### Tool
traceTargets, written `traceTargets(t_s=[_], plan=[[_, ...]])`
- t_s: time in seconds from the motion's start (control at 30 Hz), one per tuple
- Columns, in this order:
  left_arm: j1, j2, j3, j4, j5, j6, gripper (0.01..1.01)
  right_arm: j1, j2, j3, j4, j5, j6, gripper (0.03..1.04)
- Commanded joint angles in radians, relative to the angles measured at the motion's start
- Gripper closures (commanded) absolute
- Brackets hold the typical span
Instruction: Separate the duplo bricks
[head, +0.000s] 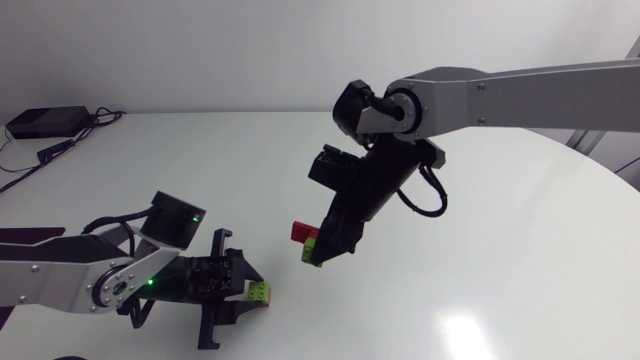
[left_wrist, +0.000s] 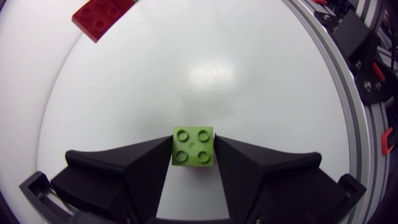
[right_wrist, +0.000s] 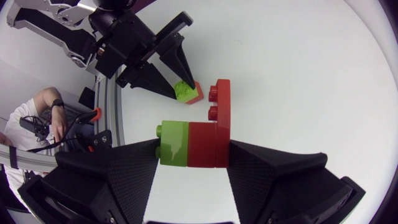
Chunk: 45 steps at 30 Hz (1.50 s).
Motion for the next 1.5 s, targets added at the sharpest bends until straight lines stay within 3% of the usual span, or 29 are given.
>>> traceTargets(t_s=[0.0,0.1,0.23,0.37,0.63,0.9,1.47], plan=[[0.013,0.041,0.043,0.012,0.02,-0.025,0.374,0.009,-0.018,-0.028,-0.002,-0.013,0.014,0.73],[0.014,0.069,0.045,0.012,0.021,-0.028,0.357,0.013,-0.029,-0.036,-0.001,-0.032,0.014,0.73],[0.014,0.073,0.048,0.012,0.02,-0.03,0.164,0.003,-0.029,-0.039,-0.01,-0.078,0.01,0.73],[0.03,-0.005,0.046,0.012,0.02,-0.033,0.07,-0.033,-0.009,-0.024,-0.06,-0.162,-0.024,0.73],[-0.01,-0.221,-0.019,0.121,-0.031,-0.045,0.066,-0.114,0.101,0.054,-0.255,-0.321,-0.176,0.73],[-0.098,-0.273,-0.046,0.144,-0.066,-0.043,0.066,-0.069,0.157,0.084,-0.343,-0.332,-0.26,0.73],[-0.158,-0.319,-0.042,0.133,-0.066,-0.045,0.103,-0.028,0.259,0.211,-0.444,-0.348,-0.312,0.73]])
